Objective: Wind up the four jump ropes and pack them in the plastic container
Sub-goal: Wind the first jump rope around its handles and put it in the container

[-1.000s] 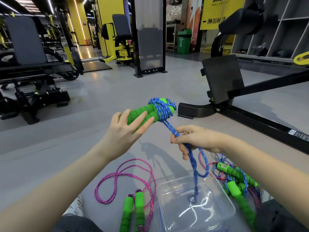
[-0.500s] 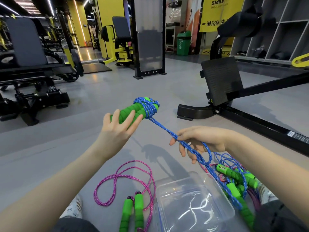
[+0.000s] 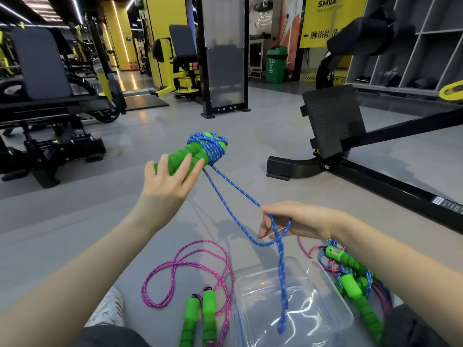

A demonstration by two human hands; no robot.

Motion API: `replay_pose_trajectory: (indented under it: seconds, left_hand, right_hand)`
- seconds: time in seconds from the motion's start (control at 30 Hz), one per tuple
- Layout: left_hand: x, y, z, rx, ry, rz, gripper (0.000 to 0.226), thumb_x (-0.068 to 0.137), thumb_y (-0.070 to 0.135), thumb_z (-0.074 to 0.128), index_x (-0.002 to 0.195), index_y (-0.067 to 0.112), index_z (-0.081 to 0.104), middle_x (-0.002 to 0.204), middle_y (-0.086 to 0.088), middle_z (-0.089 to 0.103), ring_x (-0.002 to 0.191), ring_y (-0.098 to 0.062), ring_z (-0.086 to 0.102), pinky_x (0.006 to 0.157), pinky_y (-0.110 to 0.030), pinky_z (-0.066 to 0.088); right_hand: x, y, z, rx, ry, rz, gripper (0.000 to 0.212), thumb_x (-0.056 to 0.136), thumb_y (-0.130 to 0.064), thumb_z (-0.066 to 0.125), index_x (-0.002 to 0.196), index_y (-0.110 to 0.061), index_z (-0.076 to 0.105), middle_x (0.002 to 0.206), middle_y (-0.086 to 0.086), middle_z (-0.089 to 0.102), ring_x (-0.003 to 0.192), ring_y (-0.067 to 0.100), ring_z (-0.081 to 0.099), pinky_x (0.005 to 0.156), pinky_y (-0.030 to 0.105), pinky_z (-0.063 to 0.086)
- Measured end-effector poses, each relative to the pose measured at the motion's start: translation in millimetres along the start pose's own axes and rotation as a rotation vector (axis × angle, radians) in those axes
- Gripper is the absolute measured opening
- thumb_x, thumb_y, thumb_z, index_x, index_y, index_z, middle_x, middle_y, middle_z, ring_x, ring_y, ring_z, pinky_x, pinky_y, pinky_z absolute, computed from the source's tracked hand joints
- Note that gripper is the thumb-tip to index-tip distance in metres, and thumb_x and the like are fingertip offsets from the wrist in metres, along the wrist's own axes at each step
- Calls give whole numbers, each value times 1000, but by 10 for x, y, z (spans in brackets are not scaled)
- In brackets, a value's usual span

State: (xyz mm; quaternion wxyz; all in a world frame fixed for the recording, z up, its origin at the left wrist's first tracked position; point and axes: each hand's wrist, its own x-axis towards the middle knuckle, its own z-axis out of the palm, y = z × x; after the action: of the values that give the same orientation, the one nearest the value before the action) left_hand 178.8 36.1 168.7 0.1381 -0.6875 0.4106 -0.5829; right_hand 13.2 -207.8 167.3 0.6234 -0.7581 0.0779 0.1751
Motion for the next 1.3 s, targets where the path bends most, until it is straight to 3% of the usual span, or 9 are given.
replay_pose_trajectory:
  seconds: [0.1, 0.17, 0.27, 0.5, 0.63, 0.8, 1.03, 1.17, 1.3]
  left_hand:
    - [-38, -24, 15, 18, -9, -2, 48, 87, -5, 36, 128, 8, 57, 116, -16, 62, 83, -42, 56, 65, -40, 38]
    - [-59, -40, 30, 28, -16, -2, 48, 87, -6, 35, 128, 8, 57, 116, -17, 62, 82, -42, 56, 65, -41, 38]
    - [-129, -71, 89, 46, -37, 11, 49, 87, -7, 35, 130, 7, 54, 117, -18, 60, 83, -43, 55, 65, -41, 38]
    - [-276, -99, 140, 52, -114, 45, 56, 73, -4, 51, 128, 6, 56, 115, -18, 60, 83, -42, 55, 64, -40, 39]
    - [-327, -182, 155, 61, -145, 13, 56, 74, -7, 47, 128, 5, 56, 115, -20, 60, 81, -42, 54, 64, -41, 38]
    - [-363, -214, 185, 80, -167, 23, 50, 84, -7, 35, 128, 4, 55, 114, -21, 59, 81, -41, 53, 64, -41, 37]
    - [-536, -331, 206, 90, -230, -23, 53, 87, -9, 21, 124, 0, 58, 109, -25, 59, 77, -42, 52, 62, -42, 39]
    - [-633, -365, 207, 98, -252, -16, 55, 71, -11, 43, 123, -1, 58, 109, -25, 59, 76, -41, 51, 62, -42, 39]
    - [-620, -419, 201, 99, -304, -66, 59, 68, -11, 48, 125, -1, 55, 108, -26, 56, 74, -38, 48, 60, -38, 30]
  right_hand:
    - [25, 79, -34, 206, 5, 43, 47, 90, -52, 44, 70, -11, 57, 65, 10, 54, 58, 24, 55, 72, 38, 53]
    - [37, 169, -26, 195, 36, 78, 48, 89, -55, 41, 75, -12, 54, 57, 6, 40, 42, 16, 34, 48, 26, 39]
    - [61, 277, -16, 242, 114, 81, 48, 85, -59, 44, 86, -13, 55, 63, 3, 21, 42, 11, 18, 40, 20, 22]
    - [132, 298, -19, 287, 344, -153, 19, 97, -27, 45, 86, -13, 52, 59, 7, 26, 39, 11, 15, 40, 20, 21]
    - [121, 349, -51, 337, 388, -191, 32, 95, -34, 47, 72, -15, 38, 46, 7, 36, 33, 13, 20, 43, 24, 37]
    - [0, 487, -31, -44, 210, -87, 54, 85, -49, 58, 44, -17, 43, 37, 3, 41, 36, 15, 38, 54, 26, 47]
    - [116, 532, -239, 667, 366, -338, 47, 29, -38, 94, 55, -12, 65, 60, 7, 61, 62, 19, 64, 61, 27, 55]
    - [26, 373, -423, 668, 408, -461, 47, 56, -35, 82, 39, -19, 42, 45, 5, 31, 53, 20, 48, 68, 28, 53]
    - [-36, 543, -422, 305, 227, -196, 45, 66, -23, 79, 50, -19, 37, 42, -2, 25, 35, 11, 23, 50, 26, 44]
